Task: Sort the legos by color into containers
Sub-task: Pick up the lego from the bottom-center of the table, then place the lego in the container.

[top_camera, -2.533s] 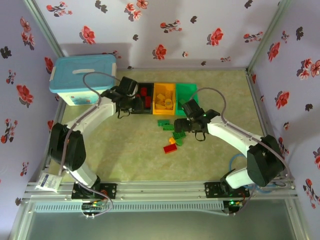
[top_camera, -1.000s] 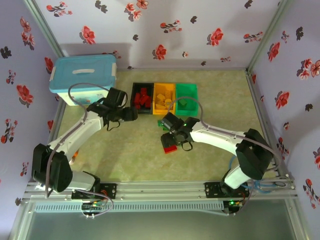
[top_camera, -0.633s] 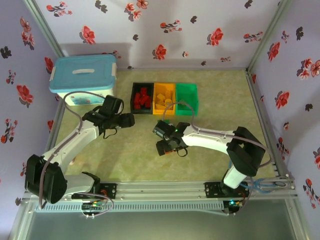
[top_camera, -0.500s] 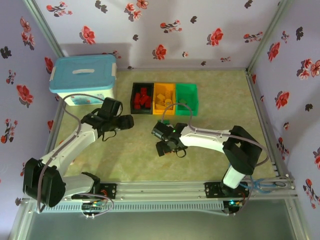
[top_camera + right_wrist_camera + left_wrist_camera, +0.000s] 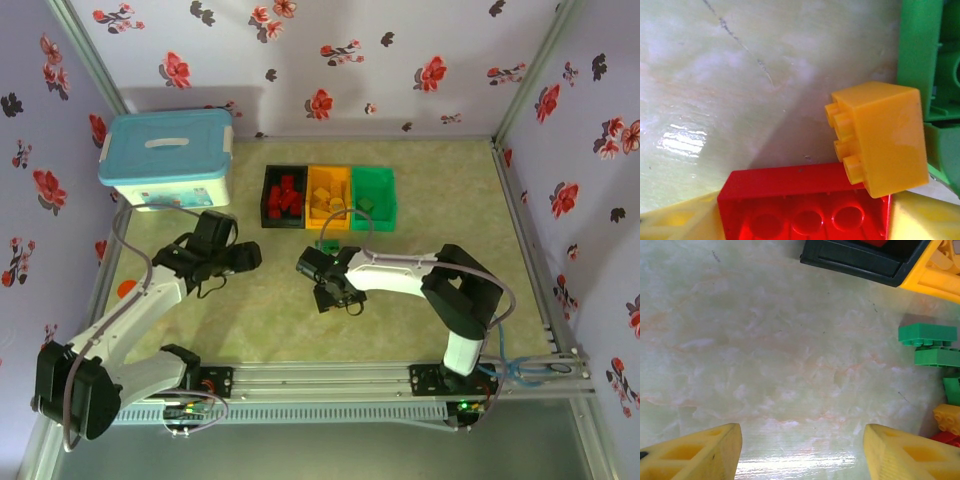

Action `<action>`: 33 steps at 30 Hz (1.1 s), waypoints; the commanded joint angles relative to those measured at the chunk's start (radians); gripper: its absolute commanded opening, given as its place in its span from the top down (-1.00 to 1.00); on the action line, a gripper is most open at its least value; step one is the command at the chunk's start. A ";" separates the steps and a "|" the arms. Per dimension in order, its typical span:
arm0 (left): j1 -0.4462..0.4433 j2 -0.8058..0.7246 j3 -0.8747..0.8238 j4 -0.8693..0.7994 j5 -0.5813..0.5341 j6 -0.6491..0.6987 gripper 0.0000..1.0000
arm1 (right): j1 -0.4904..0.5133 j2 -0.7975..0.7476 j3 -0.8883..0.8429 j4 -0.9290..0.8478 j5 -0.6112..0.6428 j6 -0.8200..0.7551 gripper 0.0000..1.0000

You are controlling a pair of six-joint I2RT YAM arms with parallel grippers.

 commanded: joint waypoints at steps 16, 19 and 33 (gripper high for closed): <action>-0.005 -0.077 -0.063 -0.010 -0.040 -0.026 -0.28 | 0.040 -0.031 0.242 -0.140 0.082 -0.074 0.05; -0.005 -0.106 -0.078 -0.014 -0.040 -0.029 -0.28 | 0.031 0.023 0.363 -0.188 0.115 -0.126 0.04; -0.007 -0.341 -0.162 -0.066 -0.020 -0.031 -0.29 | -0.078 0.335 0.986 -0.298 0.058 -0.347 -0.01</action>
